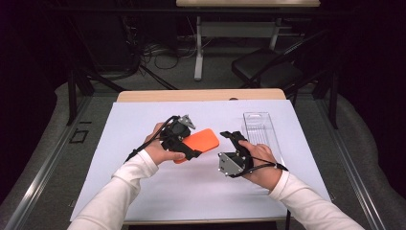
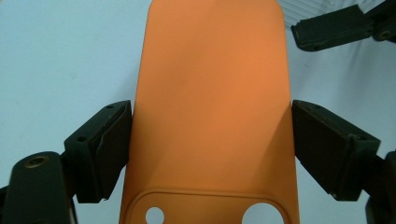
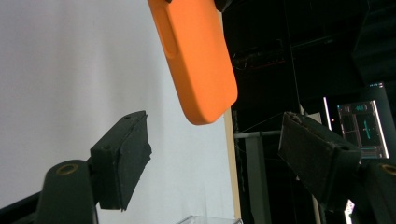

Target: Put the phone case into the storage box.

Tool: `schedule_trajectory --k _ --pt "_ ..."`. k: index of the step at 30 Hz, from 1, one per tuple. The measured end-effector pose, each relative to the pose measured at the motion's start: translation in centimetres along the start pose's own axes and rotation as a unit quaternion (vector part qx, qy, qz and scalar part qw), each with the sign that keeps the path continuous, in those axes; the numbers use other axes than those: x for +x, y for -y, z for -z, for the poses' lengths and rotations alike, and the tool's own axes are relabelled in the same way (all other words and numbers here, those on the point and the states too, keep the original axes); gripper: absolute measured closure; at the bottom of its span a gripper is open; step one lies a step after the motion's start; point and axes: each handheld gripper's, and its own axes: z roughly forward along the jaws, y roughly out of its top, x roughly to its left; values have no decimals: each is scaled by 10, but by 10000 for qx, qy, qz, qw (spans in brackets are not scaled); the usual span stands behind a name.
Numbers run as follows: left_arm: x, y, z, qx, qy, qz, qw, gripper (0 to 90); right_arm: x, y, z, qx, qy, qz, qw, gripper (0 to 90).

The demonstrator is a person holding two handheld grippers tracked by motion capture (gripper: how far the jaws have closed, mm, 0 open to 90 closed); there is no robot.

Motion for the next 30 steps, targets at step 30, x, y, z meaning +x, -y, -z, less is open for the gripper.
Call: schedule_trajectory --k 30 --pt "-21 -16 -14 107 221 -204 9995 157 8 0 -12 173 74 424 9989 378"
